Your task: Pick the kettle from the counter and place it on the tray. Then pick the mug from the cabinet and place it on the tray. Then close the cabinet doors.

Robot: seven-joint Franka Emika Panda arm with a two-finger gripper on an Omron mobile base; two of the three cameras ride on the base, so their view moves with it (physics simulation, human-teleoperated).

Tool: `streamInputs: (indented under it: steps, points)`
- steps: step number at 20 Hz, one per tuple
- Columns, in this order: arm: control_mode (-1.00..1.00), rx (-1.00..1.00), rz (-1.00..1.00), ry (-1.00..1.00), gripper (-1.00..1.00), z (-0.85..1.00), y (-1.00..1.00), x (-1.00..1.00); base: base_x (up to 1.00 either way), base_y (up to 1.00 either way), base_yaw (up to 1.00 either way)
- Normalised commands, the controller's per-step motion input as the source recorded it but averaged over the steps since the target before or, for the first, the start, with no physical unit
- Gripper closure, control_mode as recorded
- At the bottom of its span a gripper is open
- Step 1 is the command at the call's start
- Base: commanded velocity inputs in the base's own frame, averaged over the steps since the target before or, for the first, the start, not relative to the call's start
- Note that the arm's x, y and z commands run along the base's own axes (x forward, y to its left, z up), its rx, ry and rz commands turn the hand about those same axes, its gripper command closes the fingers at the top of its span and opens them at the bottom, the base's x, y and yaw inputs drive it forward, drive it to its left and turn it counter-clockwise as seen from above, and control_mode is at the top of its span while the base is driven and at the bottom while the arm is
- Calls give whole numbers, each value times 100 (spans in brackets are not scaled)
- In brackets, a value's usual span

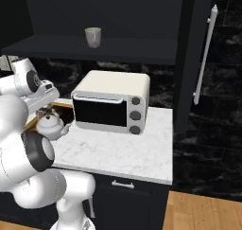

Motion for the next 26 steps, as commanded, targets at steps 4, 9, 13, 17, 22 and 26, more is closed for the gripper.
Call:
streamInputs:
  steps: [4,9,13,17,22,26]
  points:
    - [-100,0,0,-11,100,0,93,29,0,0,0]
    - [-100,0,-1,-12,100,0,52,62,0,0,0]
    - [-100,0,-4,-14,100,-4,34,72,0,0,0]
    - [-100,0,-5,-13,100,-12,14,76,0,0,0]
    - [-100,0,-5,-8,100,-18,9,77,0,0,0]
    - [-100,0,-4,-1,100,-14,18,63,0,0,0]
